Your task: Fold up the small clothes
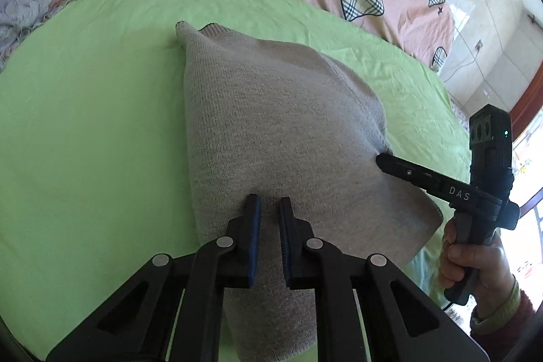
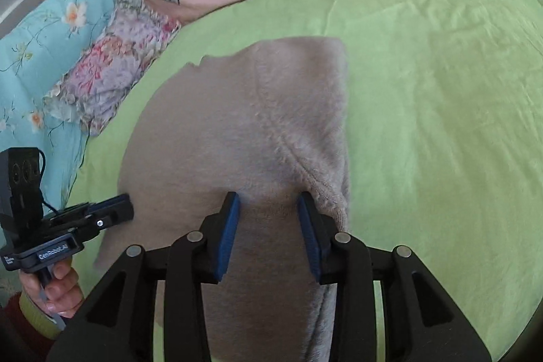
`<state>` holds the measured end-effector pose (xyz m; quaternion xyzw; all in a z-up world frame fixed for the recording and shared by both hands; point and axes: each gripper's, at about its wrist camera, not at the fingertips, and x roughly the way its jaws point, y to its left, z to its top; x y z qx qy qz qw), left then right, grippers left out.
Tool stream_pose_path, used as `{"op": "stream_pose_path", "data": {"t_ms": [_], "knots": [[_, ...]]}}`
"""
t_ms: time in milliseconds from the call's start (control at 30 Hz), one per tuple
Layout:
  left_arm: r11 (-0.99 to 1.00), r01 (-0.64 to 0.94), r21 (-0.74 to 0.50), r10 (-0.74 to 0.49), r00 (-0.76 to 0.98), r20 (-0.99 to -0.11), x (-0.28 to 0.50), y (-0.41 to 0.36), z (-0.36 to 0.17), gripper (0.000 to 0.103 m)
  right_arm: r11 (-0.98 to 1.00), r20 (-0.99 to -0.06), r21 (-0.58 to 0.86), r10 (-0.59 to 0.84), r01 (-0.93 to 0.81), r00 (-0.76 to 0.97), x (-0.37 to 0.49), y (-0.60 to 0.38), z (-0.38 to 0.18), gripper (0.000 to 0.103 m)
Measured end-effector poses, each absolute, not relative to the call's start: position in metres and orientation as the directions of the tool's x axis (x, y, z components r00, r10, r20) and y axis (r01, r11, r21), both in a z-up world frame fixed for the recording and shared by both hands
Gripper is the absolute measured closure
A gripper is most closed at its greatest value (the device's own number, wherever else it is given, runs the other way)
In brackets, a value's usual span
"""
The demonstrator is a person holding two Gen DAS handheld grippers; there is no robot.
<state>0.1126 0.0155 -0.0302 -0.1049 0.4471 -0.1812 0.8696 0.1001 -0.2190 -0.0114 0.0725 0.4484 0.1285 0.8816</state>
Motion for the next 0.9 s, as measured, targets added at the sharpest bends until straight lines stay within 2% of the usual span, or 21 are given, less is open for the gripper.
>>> {"op": "stream_pose_path", "data": {"t_ms": [167,333,433,567,900], "knots": [[0.916,0.230,-0.327,-0.400,0.546,-0.736,0.092,0.015,-0.024,0.092,0.955,-0.772,0.242,0.296,-0.171,0.563,0.084,-0.211,-0.002,0.066],[0.909,0.293,-0.296,-0.414,0.551,-0.725,0.048,0.009,-0.020,0.086,0.959,-0.768,0.202,0.281,-0.198,0.575,0.041,-0.213,0.006,0.064],[0.922,0.299,-0.248,-0.376,0.527,-0.763,0.036,0.007,-0.038,0.087,0.966,-0.795,0.164,0.251,-0.202,0.552,0.023,-0.216,-0.008,0.064],[0.915,0.278,-0.294,-0.401,0.527,-0.749,0.036,0.014,-0.044,0.087,0.967,-0.783,0.157,0.246,-0.201,0.572,0.015,-0.218,-0.016,0.064],[0.924,0.257,-0.285,-0.381,0.538,-0.752,0.035,0.014,-0.043,0.087,0.971,-0.773,0.125,0.223,-0.202,0.594,0.005,-0.215,-0.018,0.064]]}}
